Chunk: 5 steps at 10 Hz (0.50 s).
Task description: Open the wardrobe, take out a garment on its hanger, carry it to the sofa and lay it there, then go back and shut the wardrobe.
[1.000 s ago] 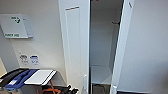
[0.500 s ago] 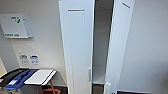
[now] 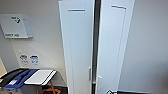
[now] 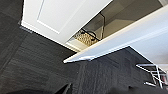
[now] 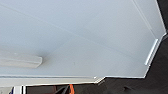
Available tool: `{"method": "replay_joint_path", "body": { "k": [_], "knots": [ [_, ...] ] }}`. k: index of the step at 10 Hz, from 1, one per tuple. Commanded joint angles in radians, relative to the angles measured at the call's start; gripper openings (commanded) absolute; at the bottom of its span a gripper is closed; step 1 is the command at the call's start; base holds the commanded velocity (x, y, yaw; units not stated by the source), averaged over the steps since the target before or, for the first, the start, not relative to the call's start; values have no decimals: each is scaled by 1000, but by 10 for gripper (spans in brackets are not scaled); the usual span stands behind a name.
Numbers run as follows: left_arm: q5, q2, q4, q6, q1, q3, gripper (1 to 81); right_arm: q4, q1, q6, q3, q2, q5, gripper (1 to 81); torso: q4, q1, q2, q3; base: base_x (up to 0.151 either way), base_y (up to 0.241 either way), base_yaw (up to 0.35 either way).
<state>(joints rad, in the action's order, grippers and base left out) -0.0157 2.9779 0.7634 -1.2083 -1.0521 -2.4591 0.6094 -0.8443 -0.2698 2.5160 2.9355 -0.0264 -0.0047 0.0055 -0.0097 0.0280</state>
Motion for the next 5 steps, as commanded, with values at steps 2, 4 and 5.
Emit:
{"method": "replay_joint_path", "body": {
  "k": [2, 4, 5],
  "knots": [
    [-6, 14, 184, 3, 30, 32, 811, -125, 64, 4, -8, 12, 31, 811, 0, 0, 0, 0, 0, 0, 0],
    [-16, 21, 304, 4, -21, 28, 811, -259, -29, 4, 15, 7, 31, 811, 0, 0, 0, 0, 0, 0, 0],
    [-16, 14, 341, 4, -47, 25, 811, -332, -72, 4, 36, 9, 31, 811, 0, 0, 0, 0, 0, 0, 0]
  ]
}}
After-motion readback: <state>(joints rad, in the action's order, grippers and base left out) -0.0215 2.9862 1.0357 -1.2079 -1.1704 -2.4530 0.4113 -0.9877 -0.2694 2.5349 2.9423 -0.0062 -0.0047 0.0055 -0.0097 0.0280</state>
